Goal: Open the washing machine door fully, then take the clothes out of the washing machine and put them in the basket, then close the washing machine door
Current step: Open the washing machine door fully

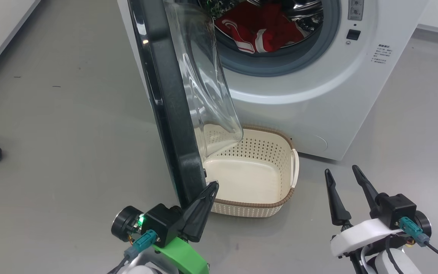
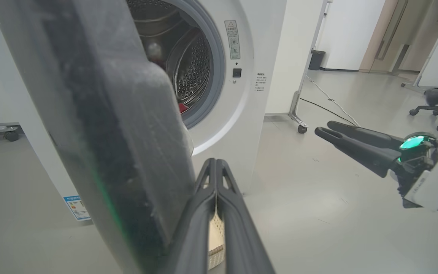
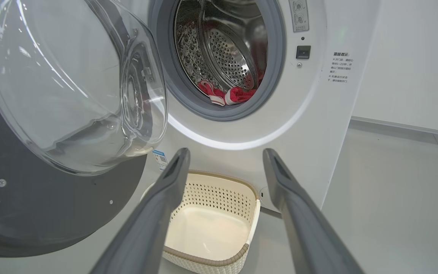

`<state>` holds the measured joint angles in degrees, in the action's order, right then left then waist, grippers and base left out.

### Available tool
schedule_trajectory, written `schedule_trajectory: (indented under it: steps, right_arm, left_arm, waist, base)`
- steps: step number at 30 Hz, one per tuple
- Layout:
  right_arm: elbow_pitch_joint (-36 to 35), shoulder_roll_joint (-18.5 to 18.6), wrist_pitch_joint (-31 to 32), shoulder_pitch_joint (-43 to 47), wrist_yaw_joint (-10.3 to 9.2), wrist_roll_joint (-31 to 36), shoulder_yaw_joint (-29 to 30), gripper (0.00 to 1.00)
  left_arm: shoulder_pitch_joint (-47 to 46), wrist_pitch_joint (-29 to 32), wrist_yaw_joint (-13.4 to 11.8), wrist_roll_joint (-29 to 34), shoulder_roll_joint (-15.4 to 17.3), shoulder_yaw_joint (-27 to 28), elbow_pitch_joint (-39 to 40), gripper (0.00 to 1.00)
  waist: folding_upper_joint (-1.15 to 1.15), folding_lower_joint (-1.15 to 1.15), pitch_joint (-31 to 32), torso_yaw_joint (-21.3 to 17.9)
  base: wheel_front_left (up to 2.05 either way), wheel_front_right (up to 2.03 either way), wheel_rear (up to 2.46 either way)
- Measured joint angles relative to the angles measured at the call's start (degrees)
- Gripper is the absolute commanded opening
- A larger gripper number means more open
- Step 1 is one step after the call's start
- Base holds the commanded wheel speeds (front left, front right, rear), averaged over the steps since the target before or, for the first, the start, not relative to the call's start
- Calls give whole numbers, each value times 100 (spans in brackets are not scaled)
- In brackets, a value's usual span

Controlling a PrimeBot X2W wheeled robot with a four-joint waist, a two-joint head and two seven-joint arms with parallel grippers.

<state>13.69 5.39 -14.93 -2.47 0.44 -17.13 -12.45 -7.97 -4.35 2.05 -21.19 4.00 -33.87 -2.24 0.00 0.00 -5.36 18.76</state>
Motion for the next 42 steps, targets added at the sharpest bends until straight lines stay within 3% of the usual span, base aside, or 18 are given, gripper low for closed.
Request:
schedule_trajectory:
  steps: [19, 42]
  right_arm:
    - [-36, -5, 0, -66, 48, 115, 189, 100]
    - [-137, 1, 0, -66, 100, 352, 323, 100]
  left_arm:
    - [-2, -186, -126, -149, -90, 188, -263, 0]
    - [36, -580, -626, -475, -101, 1101, -658, 0]
  waist:
    - [0, 0, -59, 116]
    - [0, 0, -112, 470]
  base:
    - [0, 0, 0]
    - [0, 0, 0]
